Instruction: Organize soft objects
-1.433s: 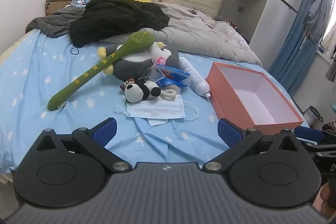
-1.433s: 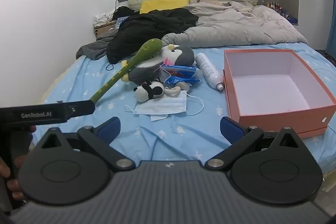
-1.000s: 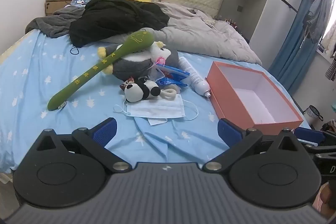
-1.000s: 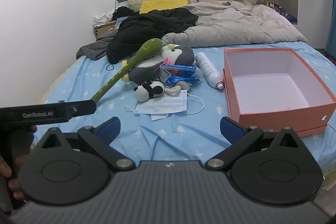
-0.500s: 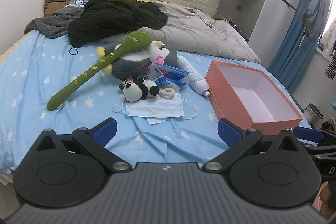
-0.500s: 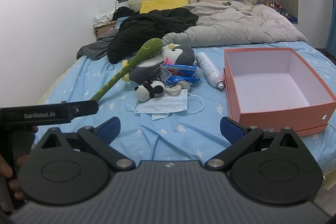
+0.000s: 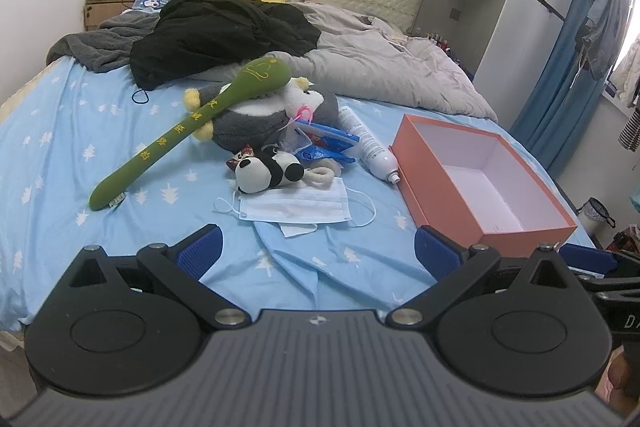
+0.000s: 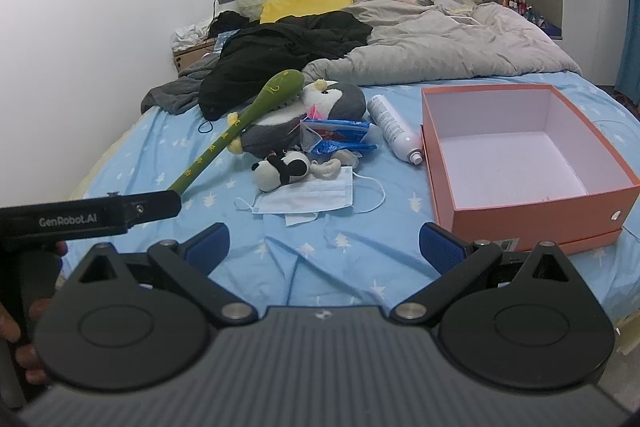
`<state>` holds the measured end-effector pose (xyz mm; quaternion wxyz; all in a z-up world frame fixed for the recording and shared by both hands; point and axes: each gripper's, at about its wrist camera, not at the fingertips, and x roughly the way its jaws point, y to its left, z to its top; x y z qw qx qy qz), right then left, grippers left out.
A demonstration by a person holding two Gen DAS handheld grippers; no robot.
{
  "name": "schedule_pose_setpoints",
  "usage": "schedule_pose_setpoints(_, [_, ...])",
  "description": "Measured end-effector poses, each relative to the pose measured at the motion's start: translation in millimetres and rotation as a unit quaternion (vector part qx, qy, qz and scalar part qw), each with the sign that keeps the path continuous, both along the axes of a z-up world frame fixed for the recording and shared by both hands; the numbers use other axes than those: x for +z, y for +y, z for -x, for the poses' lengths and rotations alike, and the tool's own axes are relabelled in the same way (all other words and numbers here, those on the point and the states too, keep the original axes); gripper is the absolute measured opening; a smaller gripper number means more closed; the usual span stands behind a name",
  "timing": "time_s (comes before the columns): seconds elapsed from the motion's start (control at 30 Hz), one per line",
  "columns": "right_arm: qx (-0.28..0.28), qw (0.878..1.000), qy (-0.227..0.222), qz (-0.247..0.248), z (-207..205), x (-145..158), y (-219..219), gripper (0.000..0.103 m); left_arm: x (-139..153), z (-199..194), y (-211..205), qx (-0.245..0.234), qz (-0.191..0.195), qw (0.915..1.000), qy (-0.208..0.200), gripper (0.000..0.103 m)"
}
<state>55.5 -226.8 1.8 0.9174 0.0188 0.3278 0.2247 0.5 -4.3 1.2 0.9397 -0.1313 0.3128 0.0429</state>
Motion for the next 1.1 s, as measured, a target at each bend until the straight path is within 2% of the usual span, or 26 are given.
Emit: schedule_pose_setpoints(1.1, [0.011, 1.0, 0.006, 0.002, -3.8, -6.5, 5.3, 0.103, -8.0, -1.4, 5.3, 0.006, -0.006, 0.9999, 0.008, 0.103])
